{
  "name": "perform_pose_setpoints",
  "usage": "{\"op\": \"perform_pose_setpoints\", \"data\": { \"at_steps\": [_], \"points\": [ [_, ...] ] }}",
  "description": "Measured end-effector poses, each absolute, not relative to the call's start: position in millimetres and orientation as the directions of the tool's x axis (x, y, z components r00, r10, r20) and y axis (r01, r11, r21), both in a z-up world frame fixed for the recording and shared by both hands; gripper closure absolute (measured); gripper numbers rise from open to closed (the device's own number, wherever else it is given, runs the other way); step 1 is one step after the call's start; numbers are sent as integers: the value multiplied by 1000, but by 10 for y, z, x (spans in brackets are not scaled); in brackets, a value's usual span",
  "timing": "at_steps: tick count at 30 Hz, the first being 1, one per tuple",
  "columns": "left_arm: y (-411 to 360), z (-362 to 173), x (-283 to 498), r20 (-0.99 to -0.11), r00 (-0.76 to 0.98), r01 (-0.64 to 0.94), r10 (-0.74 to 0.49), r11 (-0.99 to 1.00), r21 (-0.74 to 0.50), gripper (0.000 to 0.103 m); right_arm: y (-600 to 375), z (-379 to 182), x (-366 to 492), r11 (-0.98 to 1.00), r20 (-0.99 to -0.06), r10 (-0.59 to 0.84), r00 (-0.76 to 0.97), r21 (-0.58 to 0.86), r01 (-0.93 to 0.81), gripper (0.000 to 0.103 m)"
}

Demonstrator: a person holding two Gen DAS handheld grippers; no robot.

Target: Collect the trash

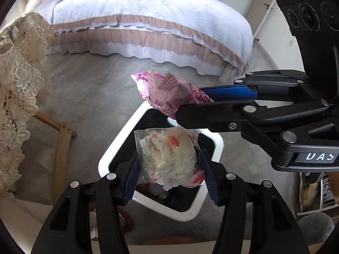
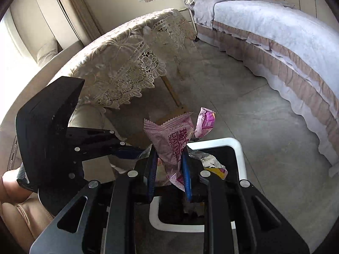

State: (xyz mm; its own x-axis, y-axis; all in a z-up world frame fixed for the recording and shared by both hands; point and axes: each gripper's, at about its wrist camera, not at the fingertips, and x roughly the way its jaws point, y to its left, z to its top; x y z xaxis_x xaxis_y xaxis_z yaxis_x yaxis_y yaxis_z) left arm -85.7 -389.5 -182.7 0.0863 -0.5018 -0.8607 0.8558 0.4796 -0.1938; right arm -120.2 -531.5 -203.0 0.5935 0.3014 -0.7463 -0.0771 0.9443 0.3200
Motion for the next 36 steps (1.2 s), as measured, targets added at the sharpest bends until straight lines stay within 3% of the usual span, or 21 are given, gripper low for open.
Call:
{"op": "perform_pose_setpoints", "data": {
  "at_steps": [6, 7, 8, 9, 10, 11, 13, 19, 25, 31, 36],
  "points": [
    [-4084, -2218, -827, -903, -27, 843, -428, 476, -251, 48, -5485, -2494, -1032, 927, -816, 294, 498, 369, 57, 79],
    [-4137, -2233, -814, -908, -38, 842, -418, 476, -254, 38, -5519, -2548, -1011, 922, -819, 295, 493, 379, 77, 72],
    [-4167, -2257, -809, -911, -45, 840, -409, 479, -256, 24, -5539, -2594, -997, 916, -820, 301, 487, 391, 92, 57],
    [-4185, -2278, -802, -913, -48, 837, -404, 483, -258, 4, -5553, -2633, -980, 910, -822, 312, 477, 403, 101, 45],
    [-4194, -2299, -791, -913, -55, 836, -404, 481, -264, 5, -5556, -2663, -964, 907, -825, 310, 473, 405, 111, 24],
    [-4203, -2306, -781, -913, -55, 835, -405, 483, -265, 5, -5555, -2681, -953, 913, -832, 288, 475, 387, 125, 13],
    [-4211, -2324, -764, -914, -40, 832, -404, 493, -254, 5, -5511, -2723, -908, 932, -857, 253, 449, 341, 125, 5],
    [-4147, -2275, -674, -909, -16, 819, -416, 516, -250, 5, -5489, -2690, -854, 933, -861, 243, 446, 333, 134, 5],
    [-3958, -1914, -619, -884, 96, 820, -457, 540, -190, 5, -5430, -2204, -847, 938, -798, 235, 555, 337, 87, 5],
    [-3629, -1293, -666, -802, 329, 820, -499, 572, -20, 5, -5145, -1390, -830, 957, -660, 209, 722, 289, -14, 5],
    [-3166, -810, -700, -676, 566, 737, -472, 657, 159, 5, -4700, -747, -794, 985, -481, 160, 862, 136, -107, 5]
  ]
}}
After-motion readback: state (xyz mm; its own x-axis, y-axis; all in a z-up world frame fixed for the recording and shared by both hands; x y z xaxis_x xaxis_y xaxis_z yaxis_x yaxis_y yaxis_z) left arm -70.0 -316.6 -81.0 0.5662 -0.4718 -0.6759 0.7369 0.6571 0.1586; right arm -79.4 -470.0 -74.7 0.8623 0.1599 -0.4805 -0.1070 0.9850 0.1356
